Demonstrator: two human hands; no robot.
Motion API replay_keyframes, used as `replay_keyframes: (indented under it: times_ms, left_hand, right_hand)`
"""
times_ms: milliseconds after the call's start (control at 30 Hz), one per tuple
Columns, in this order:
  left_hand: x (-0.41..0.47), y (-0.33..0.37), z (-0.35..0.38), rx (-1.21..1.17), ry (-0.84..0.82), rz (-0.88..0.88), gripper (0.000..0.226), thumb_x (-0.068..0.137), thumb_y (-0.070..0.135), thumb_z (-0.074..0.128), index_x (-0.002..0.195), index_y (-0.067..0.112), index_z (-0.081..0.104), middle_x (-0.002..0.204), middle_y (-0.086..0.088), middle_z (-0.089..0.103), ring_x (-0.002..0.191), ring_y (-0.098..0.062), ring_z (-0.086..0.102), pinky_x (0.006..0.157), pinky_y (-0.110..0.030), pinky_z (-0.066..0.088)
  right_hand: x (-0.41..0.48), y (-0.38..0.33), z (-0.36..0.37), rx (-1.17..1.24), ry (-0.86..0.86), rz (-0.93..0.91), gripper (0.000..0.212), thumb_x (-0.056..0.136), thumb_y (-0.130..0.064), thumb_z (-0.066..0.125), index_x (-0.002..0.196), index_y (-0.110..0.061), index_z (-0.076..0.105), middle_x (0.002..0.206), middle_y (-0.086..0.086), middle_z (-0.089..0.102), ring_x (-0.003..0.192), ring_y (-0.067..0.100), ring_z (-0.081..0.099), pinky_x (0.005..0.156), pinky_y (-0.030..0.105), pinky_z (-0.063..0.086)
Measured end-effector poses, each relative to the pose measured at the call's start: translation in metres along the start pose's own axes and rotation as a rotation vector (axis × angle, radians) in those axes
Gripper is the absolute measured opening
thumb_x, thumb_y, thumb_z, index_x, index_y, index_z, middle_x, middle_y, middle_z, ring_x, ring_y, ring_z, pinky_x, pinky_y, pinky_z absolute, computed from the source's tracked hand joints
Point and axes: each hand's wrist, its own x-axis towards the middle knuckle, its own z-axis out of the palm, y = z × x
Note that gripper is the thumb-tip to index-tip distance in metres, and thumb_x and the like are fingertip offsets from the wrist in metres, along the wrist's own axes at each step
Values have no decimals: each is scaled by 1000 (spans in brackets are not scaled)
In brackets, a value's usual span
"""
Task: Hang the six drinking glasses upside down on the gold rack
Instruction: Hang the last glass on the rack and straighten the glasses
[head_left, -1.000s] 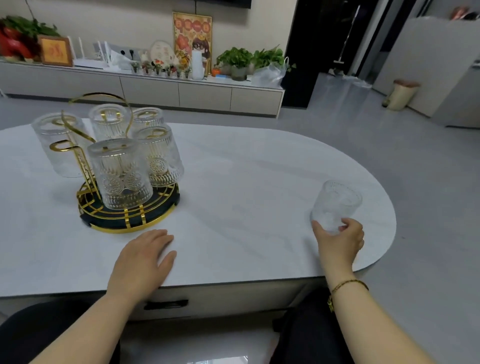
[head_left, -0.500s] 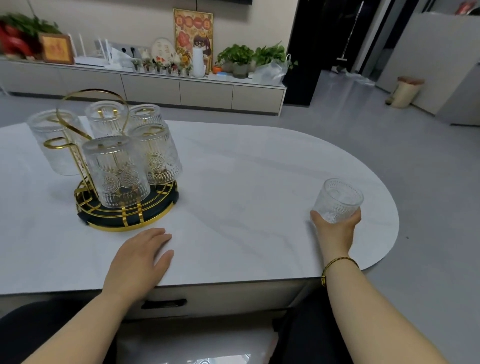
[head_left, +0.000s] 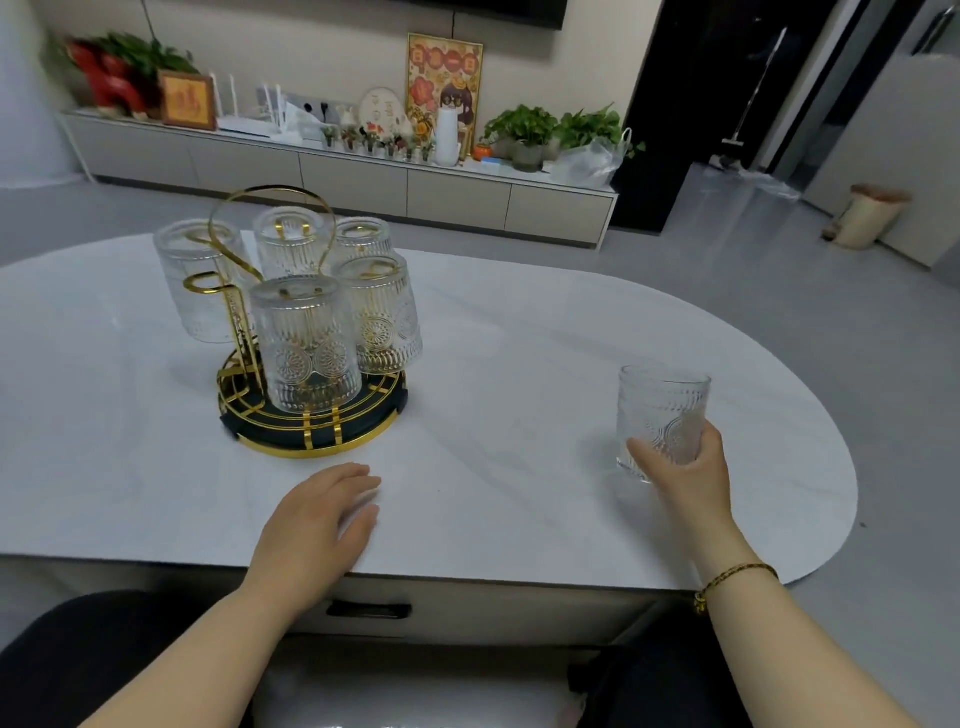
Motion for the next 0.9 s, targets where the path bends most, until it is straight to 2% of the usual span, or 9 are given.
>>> replay_keyframes:
  times_ms: [233, 367, 467, 533, 633, 700, 767, 833, 900]
  left_hand:
    - [-6, -36, -41, -28, 218, -150, 24, 85, 7, 55, 107, 7, 63, 121, -12, 61, 113, -30, 53, 97, -40, 38]
    - [-4, -63, -54, 18, 223, -173, 31, 86, 11, 54, 117, 10, 56, 130, -11, 55, 120, -28, 48, 103, -38, 34]
    - [4, -76, -58, 44, 198, -179, 44, 88, 20, 51, 131, 15, 41, 143, -7, 40, 131, -24, 36, 108, -35, 27]
    - [9, -81, -57, 48, 179, -176, 52, 89, 26, 49, 137, 17, 29, 149, -4, 29, 136, -22, 26, 112, -34, 21]
    - [15, -82, -50, 82, 100, -144, 60, 91, 32, 45, 141, 19, 14, 154, -2, 13, 141, -17, 12, 115, -32, 10]
    - [18, -83, -46, 97, 50, -128, 63, 92, 34, 42, 142, 20, 6, 155, -1, 9, 142, -16, 7, 116, -33, 6]
    - [20, -85, -45, 89, 41, -131, 64, 92, 34, 41, 142, 21, 4, 155, -1, 9, 142, -16, 6, 116, -33, 6]
    - [21, -86, -45, 92, 52, -125, 65, 91, 35, 41, 142, 21, 3, 155, 0, 7, 142, -16, 5, 116, -34, 5]
    - [21, -86, -45, 114, 49, -103, 66, 91, 35, 42, 142, 22, 2, 155, -1, 3, 142, -16, 3, 116, -35, 5]
  right_hand:
    - [-18, -69, 31, -124, -322, -225, 56, 65, -17, 73, 108, -32, 40, 97, -23, 48, 87, -6, 49, 63, 14, 40]
    - [-22, -129, 50, -299, -419, -376, 59, 58, -27, 75, 104, -34, 39, 96, -16, 51, 79, -10, 51, 53, 9, 40]
    - [-28, -177, 65, -384, -438, -476, 61, 54, -31, 77, 102, -33, 39, 107, -9, 46, 85, -6, 47, 66, 4, 36]
    - [-33, -205, 76, -418, -462, -518, 65, 49, -39, 74, 102, -33, 38, 114, -7, 41, 102, 6, 41, 80, 18, 33]
    - [-46, -242, 99, -496, -522, -571, 80, 34, -54, 64, 107, -35, 38, 113, -9, 37, 106, 8, 35, 85, 27, 30]
    - [-52, -260, 118, -575, -568, -624, 83, 35, -54, 63, 110, -33, 38, 110, -10, 38, 103, 5, 36, 85, 24, 29]
    - [-56, -274, 138, -623, -640, -686, 71, 46, -47, 70, 107, -29, 38, 102, -13, 47, 83, -8, 49, 74, 9, 35]
    - [-56, -286, 158, -665, -701, -757, 61, 54, -35, 75, 101, -28, 36, 81, -15, 51, 55, -13, 54, 46, -2, 34]
    - [-58, -296, 176, -721, -737, -804, 61, 55, -36, 74, 101, -30, 35, 76, -17, 47, 59, -5, 53, 43, 0, 34]
